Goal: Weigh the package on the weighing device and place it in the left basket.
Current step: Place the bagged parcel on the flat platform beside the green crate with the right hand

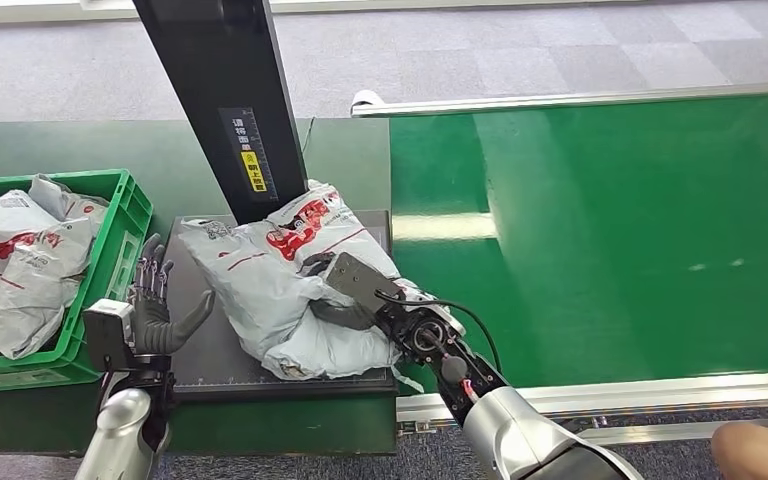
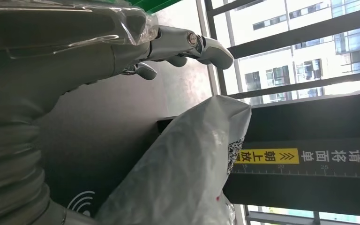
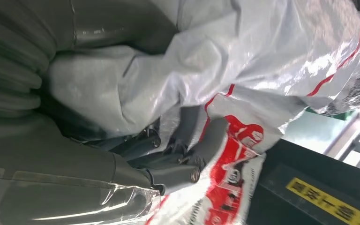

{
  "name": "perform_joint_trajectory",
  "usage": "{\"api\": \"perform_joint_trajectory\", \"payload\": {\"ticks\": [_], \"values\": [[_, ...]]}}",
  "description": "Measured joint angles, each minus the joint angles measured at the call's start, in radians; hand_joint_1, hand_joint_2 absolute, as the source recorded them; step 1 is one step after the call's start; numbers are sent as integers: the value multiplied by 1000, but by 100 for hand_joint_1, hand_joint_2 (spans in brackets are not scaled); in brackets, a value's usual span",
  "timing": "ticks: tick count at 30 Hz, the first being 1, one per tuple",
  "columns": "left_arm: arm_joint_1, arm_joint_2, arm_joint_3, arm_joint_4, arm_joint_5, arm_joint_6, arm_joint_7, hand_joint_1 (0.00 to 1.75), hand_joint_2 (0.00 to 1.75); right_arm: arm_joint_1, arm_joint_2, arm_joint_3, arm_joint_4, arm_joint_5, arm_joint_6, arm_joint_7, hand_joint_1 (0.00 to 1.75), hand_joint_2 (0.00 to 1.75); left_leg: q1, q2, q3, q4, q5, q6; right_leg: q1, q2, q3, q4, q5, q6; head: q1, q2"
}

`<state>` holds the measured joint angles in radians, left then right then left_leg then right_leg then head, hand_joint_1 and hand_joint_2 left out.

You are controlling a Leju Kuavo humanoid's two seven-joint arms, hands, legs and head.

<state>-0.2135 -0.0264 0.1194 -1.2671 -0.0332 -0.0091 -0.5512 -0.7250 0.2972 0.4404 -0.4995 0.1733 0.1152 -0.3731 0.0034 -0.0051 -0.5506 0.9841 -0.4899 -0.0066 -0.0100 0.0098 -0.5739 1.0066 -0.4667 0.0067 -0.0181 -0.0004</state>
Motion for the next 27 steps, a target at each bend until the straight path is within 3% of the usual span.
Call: {"api": "perform_joint_trajectory", "payload": {"ticks": [9, 27], "values": [[-12, 7, 0, 17, -26, 35, 0, 0, 175, -1, -1, -23, 24, -11, -3, -23, 0, 175, 0, 0, 0, 0, 0, 0, 0, 0, 0, 0, 0, 0, 0, 0], [-33, 42, 18, -11, -229, 146, 5, 0, 175, 25, -8, -51, 18, -16, 6, -81, 0, 175, 0, 0, 0, 0, 0, 0, 0, 0, 0, 0, 0, 0, 0, 0]]}}
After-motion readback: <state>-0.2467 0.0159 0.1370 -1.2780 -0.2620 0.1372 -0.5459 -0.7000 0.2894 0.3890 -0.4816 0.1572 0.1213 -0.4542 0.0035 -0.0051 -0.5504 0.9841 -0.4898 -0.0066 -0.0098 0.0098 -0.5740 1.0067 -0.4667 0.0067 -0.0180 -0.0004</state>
